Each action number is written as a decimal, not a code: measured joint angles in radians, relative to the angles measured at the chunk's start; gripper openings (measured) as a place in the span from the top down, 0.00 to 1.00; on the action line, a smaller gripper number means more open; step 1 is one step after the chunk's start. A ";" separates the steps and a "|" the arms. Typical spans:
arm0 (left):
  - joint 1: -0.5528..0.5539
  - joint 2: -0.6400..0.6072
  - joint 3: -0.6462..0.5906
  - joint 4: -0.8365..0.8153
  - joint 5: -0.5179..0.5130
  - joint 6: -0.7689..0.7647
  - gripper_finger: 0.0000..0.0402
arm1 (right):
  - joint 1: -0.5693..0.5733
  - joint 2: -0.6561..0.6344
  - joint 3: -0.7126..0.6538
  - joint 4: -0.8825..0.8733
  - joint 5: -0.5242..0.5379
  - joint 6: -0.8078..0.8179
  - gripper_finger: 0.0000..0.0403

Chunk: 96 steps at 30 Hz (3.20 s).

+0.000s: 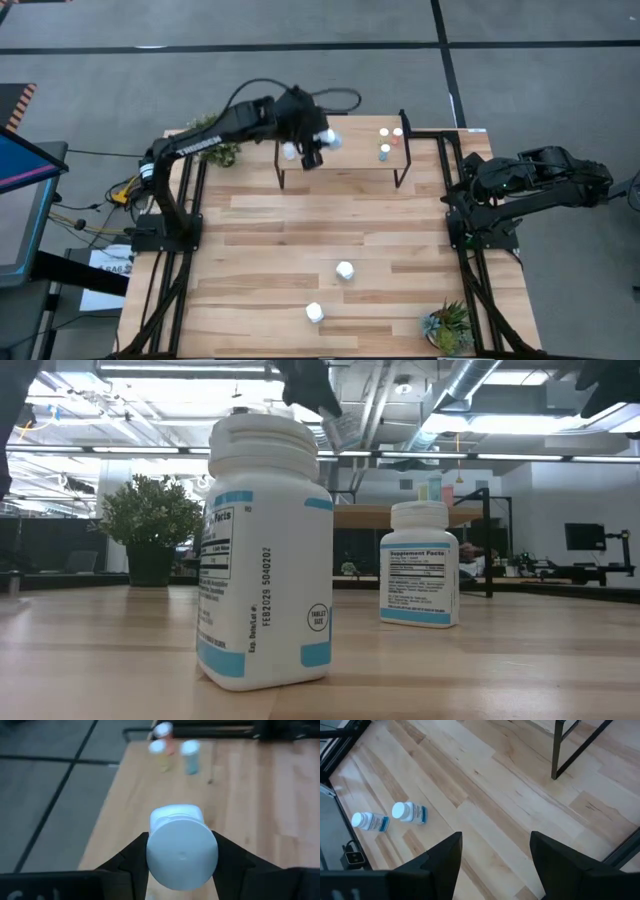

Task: Pick and place medicine bottles onto shelf by color
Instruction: Put the top white pill bottle on the shelf

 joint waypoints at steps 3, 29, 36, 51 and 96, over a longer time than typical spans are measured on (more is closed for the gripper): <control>0.051 0.055 0.070 -0.007 0.008 0.020 0.65 | 0.000 0.000 0.000 0.000 0.000 0.010 0.37; 0.125 0.385 0.368 -0.178 0.044 0.122 0.65 | 0.000 0.000 0.000 -0.006 0.000 0.011 0.37; 0.133 0.381 0.370 -0.207 0.021 0.167 0.65 | 0.000 0.000 0.000 -0.007 0.000 -0.004 0.37; 0.134 0.381 0.370 -0.254 0.026 0.261 0.63 | 0.000 0.000 0.000 -0.007 0.000 -0.006 0.37; 0.034 0.285 0.415 -0.432 -0.144 0.220 0.61 | 0.000 -0.001 0.000 -0.008 0.000 -0.006 0.37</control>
